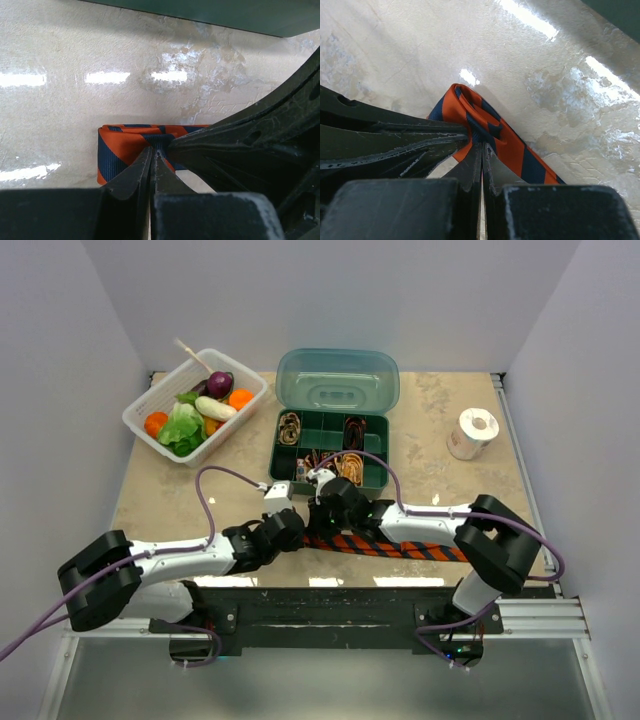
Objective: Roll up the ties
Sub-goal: Roll the tie at the center of the board.
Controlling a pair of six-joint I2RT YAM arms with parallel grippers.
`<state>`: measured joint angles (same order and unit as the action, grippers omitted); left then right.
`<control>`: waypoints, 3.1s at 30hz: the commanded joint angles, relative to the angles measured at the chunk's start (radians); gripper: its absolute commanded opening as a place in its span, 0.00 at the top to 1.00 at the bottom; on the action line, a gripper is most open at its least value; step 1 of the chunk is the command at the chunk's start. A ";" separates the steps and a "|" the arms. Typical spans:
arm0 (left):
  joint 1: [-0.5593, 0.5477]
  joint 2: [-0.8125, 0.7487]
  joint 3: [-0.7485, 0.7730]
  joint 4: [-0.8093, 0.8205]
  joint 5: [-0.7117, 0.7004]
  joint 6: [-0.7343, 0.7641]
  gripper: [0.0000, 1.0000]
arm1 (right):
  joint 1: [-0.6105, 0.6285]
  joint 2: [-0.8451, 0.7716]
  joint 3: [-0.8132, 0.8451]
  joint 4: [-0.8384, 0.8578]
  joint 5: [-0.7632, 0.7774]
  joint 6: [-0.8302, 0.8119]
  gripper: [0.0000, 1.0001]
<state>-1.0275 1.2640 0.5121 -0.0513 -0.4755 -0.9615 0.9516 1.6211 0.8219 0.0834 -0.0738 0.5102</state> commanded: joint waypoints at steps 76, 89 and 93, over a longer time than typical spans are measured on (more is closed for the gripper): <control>0.210 -0.166 -0.374 0.484 0.172 -0.163 0.55 | -0.001 0.105 0.088 0.032 0.045 -0.018 1.00; 0.210 -0.212 -0.389 0.469 0.127 -0.210 0.61 | -0.001 0.098 0.054 -0.019 0.104 -0.047 1.00; 0.211 -0.210 -0.385 0.467 0.121 -0.209 0.61 | 0.001 0.111 0.042 -0.025 0.120 -0.059 1.00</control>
<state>-0.8188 1.0660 0.1318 0.3950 -0.3084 -1.1526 0.9482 1.7321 0.8783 0.0723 0.0029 0.4831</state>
